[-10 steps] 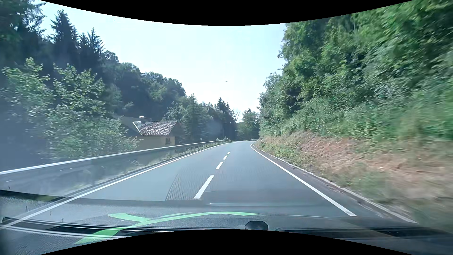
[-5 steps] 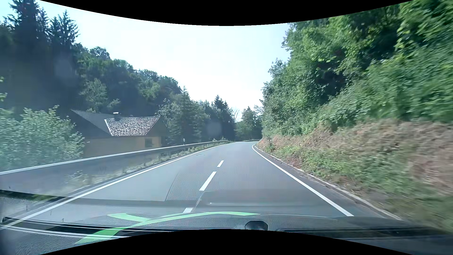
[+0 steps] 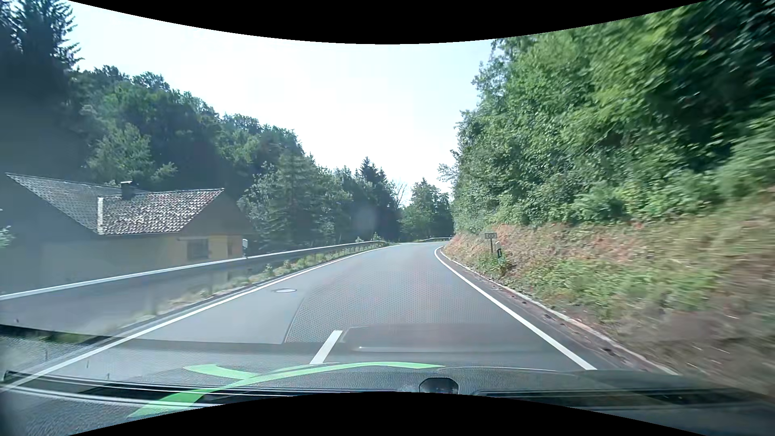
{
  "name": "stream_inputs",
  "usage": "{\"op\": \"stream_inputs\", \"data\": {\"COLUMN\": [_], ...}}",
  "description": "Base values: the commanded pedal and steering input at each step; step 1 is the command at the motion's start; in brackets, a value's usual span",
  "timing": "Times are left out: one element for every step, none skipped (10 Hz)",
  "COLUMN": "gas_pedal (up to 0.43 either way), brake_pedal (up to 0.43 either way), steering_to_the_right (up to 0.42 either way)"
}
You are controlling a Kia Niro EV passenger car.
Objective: Follow the waypoints while adhering to traffic rules and regulations
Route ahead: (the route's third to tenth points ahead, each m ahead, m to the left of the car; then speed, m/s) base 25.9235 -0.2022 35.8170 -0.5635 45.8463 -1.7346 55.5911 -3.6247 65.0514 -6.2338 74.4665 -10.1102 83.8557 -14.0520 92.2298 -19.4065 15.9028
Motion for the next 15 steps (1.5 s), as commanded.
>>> {"op": "stream_inputs", "data": {"gas_pedal": [0.118,0.098,0.039,0.028,0.028,0.028,0.028,0.028,0.028,0.028,0.059,0.079,0.079,0.087,0.087], "brake_pedal": [0.0,0.0,0.0,0.0,0.0,0.0,0.0,0.0,0.0,0.0,0.0,0.0,0.0,0.0,0.0], "steering_to_the_right": [0.003,0.009,0.013,0.012,0.009,0.008,0.007,0.007,0.007,0.007,0.006,0.006,0.006,0.006,0.007]}}
